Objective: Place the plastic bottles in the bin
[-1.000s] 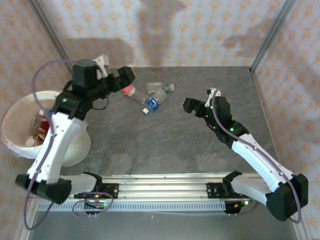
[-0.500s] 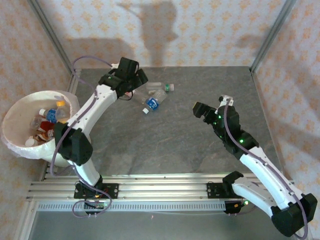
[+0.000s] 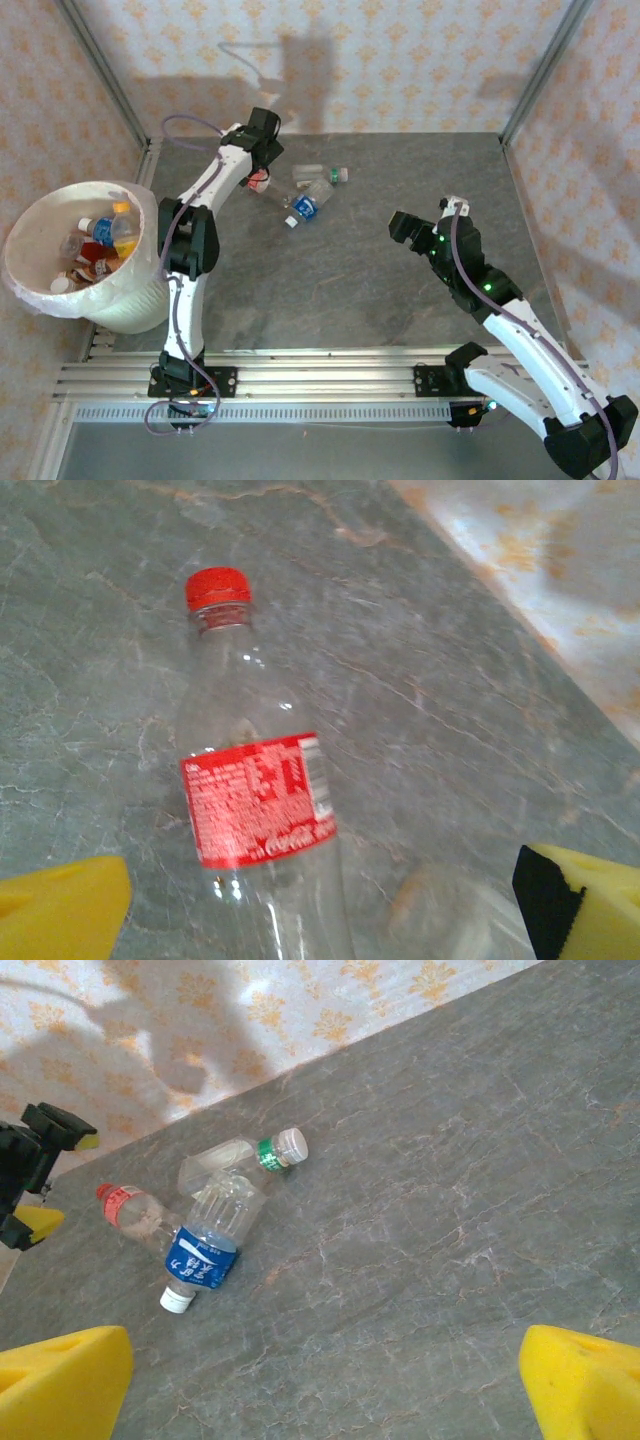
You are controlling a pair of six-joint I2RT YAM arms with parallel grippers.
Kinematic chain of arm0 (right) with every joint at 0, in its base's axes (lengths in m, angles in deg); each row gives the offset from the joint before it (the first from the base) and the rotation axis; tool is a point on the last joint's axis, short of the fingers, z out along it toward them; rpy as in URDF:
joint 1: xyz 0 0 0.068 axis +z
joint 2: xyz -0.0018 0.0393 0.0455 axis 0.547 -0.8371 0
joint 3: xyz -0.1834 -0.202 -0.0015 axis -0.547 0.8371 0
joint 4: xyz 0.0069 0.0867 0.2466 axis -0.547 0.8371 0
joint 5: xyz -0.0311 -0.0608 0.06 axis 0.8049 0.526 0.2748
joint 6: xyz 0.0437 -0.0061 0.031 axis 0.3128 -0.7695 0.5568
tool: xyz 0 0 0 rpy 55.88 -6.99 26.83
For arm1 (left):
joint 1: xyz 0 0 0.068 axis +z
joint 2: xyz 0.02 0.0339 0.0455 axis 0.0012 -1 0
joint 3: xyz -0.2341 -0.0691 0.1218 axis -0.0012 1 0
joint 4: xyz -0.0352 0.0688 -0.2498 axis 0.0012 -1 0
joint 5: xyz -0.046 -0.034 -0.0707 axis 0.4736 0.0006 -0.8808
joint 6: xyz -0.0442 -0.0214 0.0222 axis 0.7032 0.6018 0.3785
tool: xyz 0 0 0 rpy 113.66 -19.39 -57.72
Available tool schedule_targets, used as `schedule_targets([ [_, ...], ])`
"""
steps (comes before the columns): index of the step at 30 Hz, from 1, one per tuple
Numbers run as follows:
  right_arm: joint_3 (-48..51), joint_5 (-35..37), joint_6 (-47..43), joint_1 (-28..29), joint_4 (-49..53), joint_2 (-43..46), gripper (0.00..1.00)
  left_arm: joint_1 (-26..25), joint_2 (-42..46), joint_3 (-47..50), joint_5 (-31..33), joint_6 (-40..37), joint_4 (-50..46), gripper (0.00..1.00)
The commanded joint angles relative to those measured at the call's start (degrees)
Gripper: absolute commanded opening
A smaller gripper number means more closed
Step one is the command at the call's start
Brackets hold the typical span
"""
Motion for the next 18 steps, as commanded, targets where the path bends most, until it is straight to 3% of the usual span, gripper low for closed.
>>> schedule_targets([
  [1, 0.0, 1.5, -1.0, 0.2, 0.7, 0.7, 0.99, 1.2, -2.1, -4.1, 2.8, 5.2, -3.6, 1.00],
  [6, -0.5, 1.7, -1.1, 0.2, 1.8, 0.8, 0.99, 2.5, -10.0, -12.7, -2.1, 5.8, -5.9, 1.00],
  [10, -1.0, 2.3, -1.0, 0.2, 2.8, 1.0, 0.99, 2.5, -14.8, -18.5, -1.6, 7.2, -9.7, 0.99],
  [18, -1.6, 3.5, -0.6, 0.2, 4.6, 1.6, 0.99, 3.0, -17.7, -17.4, -2.8, 9.9, -8.8, 0.95],
])
